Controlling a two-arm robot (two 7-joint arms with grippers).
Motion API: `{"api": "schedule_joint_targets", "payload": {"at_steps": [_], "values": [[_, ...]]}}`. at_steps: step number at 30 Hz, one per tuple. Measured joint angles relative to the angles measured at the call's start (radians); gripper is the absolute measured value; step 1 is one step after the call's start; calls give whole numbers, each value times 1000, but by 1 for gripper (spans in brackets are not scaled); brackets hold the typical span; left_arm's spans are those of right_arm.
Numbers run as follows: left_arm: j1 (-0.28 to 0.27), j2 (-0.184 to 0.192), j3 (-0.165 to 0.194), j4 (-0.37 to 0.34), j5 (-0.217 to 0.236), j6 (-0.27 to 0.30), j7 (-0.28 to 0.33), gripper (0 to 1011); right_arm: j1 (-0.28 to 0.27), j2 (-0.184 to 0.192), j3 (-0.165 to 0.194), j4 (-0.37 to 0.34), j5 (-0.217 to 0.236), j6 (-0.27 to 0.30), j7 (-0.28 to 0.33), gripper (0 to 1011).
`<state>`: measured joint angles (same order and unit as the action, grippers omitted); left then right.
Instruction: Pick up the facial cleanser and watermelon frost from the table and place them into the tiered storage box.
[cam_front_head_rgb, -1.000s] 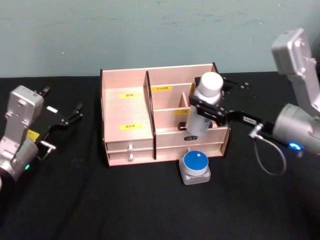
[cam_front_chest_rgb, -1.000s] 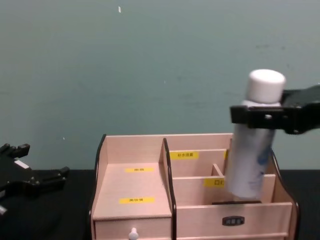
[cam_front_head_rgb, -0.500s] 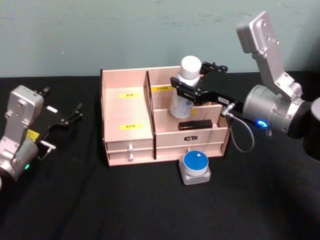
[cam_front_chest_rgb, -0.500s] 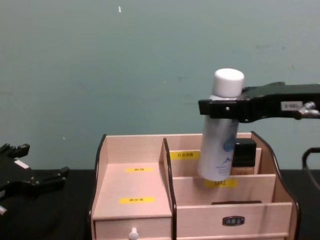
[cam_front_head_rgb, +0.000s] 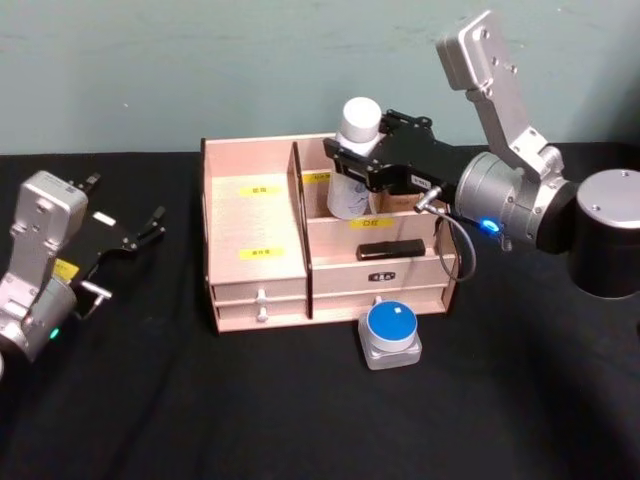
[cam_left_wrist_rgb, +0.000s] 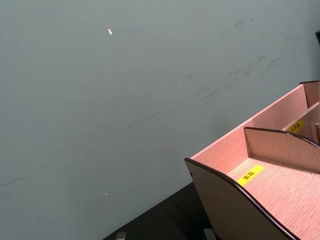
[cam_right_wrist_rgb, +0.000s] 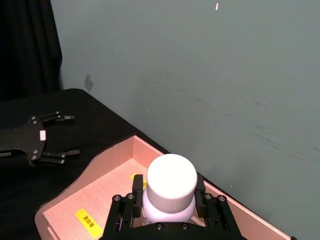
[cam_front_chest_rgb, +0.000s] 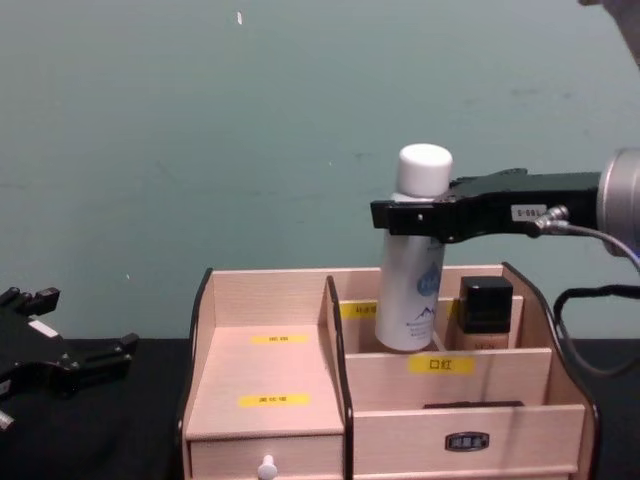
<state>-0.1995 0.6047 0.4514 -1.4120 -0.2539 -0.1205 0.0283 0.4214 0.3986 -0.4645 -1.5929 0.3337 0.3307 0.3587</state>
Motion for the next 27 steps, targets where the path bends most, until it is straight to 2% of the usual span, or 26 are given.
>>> {"api": "schedule_joint_targets", "payload": {"at_steps": [12, 27], "values": [[0, 0, 0, 0, 0, 0, 0, 1001, 21, -33, 6, 50, -19, -12, 5, 599], [0, 0, 0, 0, 0, 0, 0, 1001, 14, -43, 13, 67, -23, -7, 14, 599]]}}
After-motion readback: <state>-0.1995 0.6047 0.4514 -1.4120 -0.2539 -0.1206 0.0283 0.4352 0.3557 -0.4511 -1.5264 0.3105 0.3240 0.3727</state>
